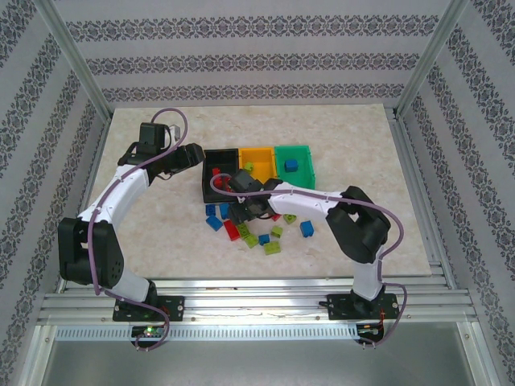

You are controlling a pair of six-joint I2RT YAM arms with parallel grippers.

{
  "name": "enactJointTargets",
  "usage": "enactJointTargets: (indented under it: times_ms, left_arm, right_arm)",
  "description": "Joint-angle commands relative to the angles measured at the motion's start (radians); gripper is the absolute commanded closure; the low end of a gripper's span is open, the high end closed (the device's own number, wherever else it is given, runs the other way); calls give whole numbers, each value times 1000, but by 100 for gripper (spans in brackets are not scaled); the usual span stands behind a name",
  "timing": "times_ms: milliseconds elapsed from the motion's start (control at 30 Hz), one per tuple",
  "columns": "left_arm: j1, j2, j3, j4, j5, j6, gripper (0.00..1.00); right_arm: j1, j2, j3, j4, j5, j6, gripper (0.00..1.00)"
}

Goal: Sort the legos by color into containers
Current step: Pick up the lego from the center of the table.

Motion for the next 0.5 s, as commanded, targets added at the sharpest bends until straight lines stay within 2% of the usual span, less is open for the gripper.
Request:
enactJointTargets:
  times_ms: [0, 167, 467]
  left_arm:
    - [11, -27, -10, 12, 10, 3, 34]
    - [11, -27, -13, 16, 11, 3, 34]
    - [11, -24, -11, 16, 21, 2, 34]
  right_arm:
    - [-11, 36, 39, 25, 65, 64, 37]
    - [-15, 49, 13, 118, 18, 121, 36]
    - [-17, 76, 12, 148, 47, 161, 36]
